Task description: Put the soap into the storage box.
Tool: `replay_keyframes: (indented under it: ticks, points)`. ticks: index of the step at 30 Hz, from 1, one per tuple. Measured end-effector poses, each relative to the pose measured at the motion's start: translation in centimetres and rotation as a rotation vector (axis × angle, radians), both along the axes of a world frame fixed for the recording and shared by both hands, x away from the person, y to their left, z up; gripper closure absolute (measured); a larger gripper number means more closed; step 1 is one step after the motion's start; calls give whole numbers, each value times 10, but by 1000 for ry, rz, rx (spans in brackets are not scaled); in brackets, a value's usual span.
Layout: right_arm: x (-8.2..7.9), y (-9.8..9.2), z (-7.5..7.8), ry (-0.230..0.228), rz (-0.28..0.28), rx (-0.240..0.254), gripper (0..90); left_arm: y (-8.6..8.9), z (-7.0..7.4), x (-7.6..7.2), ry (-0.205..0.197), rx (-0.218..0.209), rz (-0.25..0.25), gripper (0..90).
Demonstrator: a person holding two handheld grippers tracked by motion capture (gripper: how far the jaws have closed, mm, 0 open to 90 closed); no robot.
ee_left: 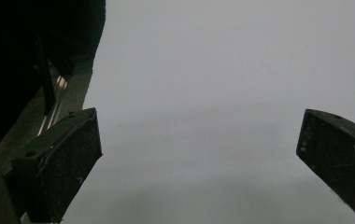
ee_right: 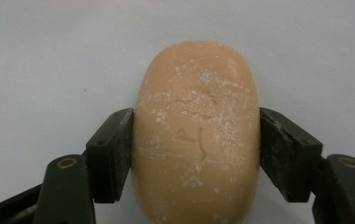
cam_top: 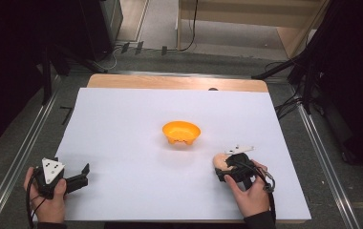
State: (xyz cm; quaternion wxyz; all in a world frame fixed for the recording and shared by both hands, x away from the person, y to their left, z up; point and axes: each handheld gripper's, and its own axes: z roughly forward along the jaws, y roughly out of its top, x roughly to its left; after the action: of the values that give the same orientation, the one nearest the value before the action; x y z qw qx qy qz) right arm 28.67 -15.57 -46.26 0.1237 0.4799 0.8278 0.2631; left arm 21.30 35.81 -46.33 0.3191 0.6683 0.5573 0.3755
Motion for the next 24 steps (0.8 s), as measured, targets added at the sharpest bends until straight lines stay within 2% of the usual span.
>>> replay_keyframes:
  ticks: [4,6,8,12,15,18,19,21,22,24]
  points:
    - [2,-5,3,-32,59,16,327,0,0,0,-1,1,2,3]
    - [2,-5,4,-27,67,23,327,0,0,0,-1,1,2,3]
    - [3,-6,6,-45,95,29,327,0,0,0,1,3,3,3]
    - [4,-7,9,-72,139,8,327,-1,0,0,1,3,3,3]
    - [7,-7,13,-118,188,-14,327,-1,0,0,-1,3,3,3]
    - [8,-7,16,-116,211,-4,327,-1,0,0,0,3,3,3]
    - [10,-7,21,-118,253,10,327,0,0,0,0,3,3,3]
    - [10,-6,22,-117,262,6,327,-1,0,0,1,3,3,3]
    - [11,-6,26,-120,294,-10,327,-1,0,0,-1,4,2,3]
    - [13,-6,29,-126,304,-14,327,-1,0,0,-1,5,3,3]
